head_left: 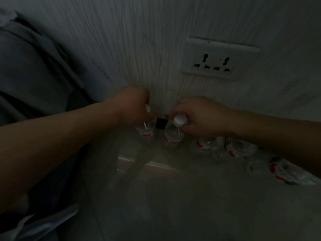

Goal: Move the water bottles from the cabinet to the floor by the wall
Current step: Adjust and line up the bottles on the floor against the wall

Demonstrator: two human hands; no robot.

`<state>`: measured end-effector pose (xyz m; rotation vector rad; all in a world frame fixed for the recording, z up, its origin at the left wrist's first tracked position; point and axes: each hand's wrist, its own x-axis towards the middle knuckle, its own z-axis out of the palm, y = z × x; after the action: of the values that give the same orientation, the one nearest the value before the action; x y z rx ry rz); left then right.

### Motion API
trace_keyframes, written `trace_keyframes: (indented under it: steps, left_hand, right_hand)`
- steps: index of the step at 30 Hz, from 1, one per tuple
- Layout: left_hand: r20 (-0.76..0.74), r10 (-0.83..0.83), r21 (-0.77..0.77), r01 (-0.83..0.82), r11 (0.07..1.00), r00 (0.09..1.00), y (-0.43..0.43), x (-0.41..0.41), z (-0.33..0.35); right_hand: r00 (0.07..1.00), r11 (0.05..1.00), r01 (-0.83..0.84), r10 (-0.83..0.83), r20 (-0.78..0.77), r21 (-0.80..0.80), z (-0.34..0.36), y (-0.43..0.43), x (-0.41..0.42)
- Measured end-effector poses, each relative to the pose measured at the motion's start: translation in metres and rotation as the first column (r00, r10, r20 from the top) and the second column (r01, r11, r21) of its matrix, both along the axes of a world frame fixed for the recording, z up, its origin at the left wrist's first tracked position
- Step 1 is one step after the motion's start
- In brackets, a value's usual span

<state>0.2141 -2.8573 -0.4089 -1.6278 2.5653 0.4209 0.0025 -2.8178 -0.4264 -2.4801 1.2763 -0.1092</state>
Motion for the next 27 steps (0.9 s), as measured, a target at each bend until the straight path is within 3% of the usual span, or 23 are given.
trace_keyframes:
  steps: [10, 16, 27]
  left_hand:
    - [-0.134, -0.010, 0.118, 0.026, 0.993, 0.991, -0.005, 0.002, 0.006]
    - [-0.151, -0.087, 0.181, 0.114, 0.977, 0.985, -0.004, 0.005, 0.003]
    - [-0.142, -0.150, 0.141, 0.170, 0.975, 0.978, -0.006, 0.007, -0.009]
  right_hand:
    - [0.983, 0.987, 0.162, -0.163, 0.086, 0.014, 0.004, 0.000, 0.005]
    - [0.979, 0.980, 0.198, -0.198, 0.040, 0.007, 0.001, -0.001, 0.006]
    - [0.988, 0.989, 0.148, -0.149, -0.031, -0.004, 0.001, 0.004, 0.004]
